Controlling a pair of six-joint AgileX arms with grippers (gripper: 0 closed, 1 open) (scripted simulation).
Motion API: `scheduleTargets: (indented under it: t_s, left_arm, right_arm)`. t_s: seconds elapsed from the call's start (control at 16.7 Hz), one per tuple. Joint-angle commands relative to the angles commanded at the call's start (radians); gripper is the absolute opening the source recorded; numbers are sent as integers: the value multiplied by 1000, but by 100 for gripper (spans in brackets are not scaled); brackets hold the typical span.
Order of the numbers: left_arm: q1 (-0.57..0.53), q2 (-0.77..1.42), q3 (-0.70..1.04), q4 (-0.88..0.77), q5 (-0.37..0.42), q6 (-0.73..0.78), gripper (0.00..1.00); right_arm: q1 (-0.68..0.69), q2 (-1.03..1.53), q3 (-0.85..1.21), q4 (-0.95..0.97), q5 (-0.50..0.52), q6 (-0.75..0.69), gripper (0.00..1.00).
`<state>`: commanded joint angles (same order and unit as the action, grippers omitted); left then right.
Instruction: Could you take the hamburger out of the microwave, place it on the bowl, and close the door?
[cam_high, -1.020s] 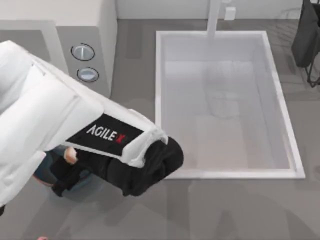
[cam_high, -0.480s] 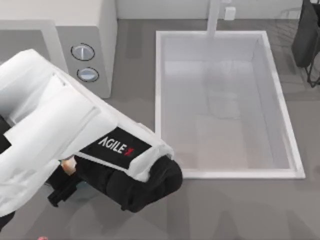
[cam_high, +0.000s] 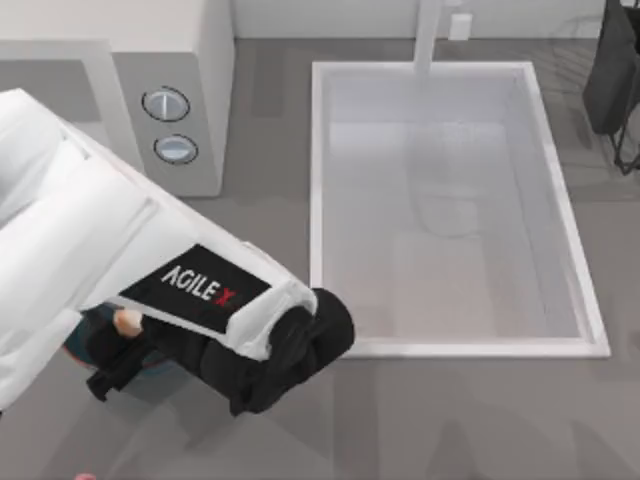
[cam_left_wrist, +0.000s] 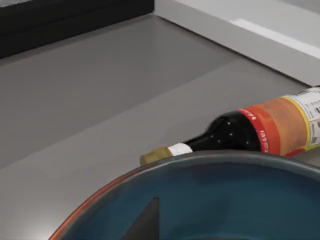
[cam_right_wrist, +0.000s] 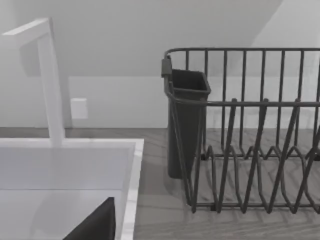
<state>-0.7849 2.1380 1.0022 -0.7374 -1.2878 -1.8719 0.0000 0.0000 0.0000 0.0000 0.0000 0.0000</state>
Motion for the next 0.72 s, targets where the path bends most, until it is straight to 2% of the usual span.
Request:
scheduleTargets:
  t_s: [0.3,0.66,0.72]
  left_arm:
    - [54,-18,-71,254,-19,210,0]
    - [63,-20,-83,288,-24,243,0]
    - [63,-20,-83,288,-24,243,8]
  right_arm:
    - [0,0,0,0,0,0,100]
    - [0,0,0,0,0,0,100]
    - [0,0,0,0,0,0,100]
